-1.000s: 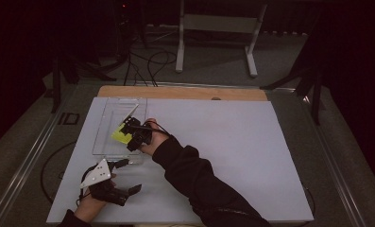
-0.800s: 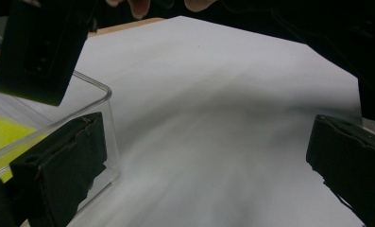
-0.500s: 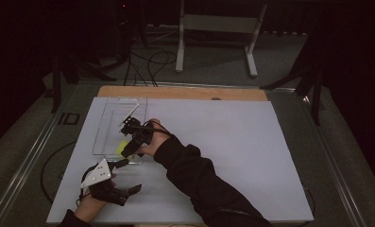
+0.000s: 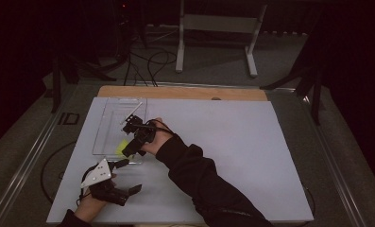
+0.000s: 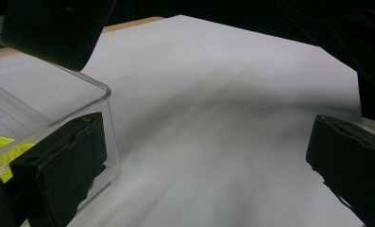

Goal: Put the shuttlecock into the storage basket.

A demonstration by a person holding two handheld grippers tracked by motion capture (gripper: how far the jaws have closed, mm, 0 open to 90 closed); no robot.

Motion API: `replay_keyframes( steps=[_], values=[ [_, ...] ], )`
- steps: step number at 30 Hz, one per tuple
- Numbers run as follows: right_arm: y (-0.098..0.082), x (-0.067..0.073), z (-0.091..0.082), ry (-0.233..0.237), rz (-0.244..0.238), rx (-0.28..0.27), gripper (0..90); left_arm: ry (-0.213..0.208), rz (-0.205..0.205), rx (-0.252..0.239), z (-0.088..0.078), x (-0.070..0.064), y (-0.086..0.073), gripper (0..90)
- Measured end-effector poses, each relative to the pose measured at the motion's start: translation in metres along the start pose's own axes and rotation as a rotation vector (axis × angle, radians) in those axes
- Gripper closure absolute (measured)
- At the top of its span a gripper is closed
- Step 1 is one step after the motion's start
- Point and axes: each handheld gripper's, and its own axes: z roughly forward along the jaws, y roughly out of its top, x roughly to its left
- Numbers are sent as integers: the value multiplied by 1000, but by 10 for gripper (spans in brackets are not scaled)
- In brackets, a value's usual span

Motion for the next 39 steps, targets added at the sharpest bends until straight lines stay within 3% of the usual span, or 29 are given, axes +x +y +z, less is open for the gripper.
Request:
replay_keyframes(
  steps=[26, 39],
  values=[
    [-16, -11, -16, -56, -9, -41, 76, -4, -2, 2, 2, 1, 0, 1],
    [-36, -19, -29, -74, -17, -66, 77, -2, -7, 4, 3, 1, 0, 0]
  ],
)
